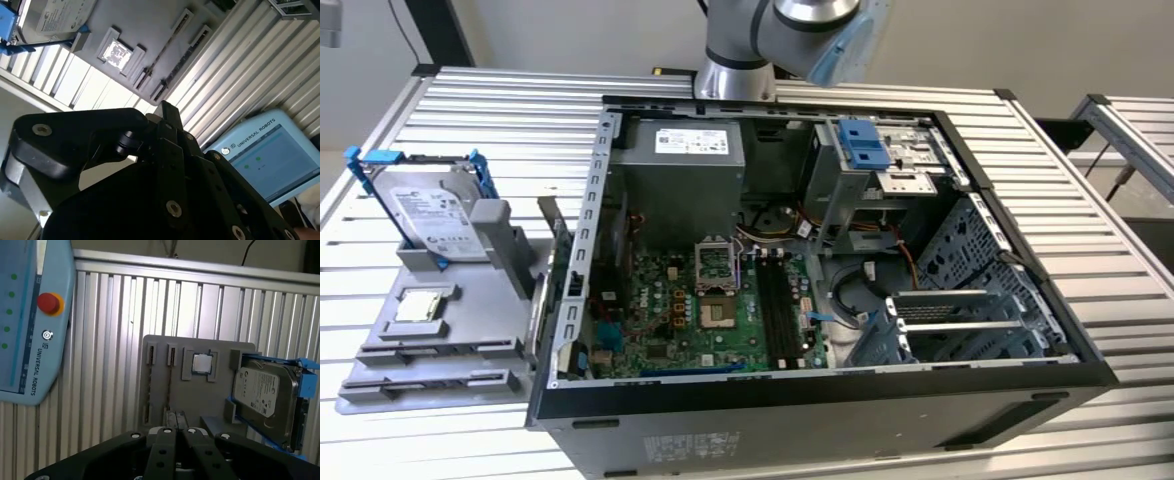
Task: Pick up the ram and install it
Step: 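Pick up the ram and move it above insertion slot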
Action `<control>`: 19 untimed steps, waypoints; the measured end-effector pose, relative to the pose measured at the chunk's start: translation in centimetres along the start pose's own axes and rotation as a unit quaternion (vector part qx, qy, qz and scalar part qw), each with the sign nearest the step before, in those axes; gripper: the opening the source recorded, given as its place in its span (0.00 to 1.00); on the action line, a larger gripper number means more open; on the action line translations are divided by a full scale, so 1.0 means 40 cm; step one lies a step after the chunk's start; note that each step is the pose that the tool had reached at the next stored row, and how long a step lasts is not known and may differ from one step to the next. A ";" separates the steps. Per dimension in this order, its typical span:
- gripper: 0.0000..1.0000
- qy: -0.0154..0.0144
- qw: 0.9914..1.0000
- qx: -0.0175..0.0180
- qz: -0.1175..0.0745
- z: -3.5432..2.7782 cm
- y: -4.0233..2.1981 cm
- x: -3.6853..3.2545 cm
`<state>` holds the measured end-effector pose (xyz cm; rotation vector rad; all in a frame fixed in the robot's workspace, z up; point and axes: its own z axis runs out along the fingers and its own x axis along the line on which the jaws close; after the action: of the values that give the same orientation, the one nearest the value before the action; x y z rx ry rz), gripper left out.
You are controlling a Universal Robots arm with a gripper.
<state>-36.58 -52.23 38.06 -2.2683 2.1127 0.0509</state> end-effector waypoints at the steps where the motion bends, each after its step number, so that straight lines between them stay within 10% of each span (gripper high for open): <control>1: 0.00 0.000 1.000 0.000 0.000 0.000 0.000 0.000; 7: 0.00 0.000 1.000 0.000 0.000 0.000 0.002 0.000; 8: 1.00 0.000 1.000 0.000 0.000 0.000 0.002 0.000; 19: 1.00 0.000 1.000 0.000 0.000 0.000 0.005 0.000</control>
<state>-36.78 -52.23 38.06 -2.2682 2.1127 0.0509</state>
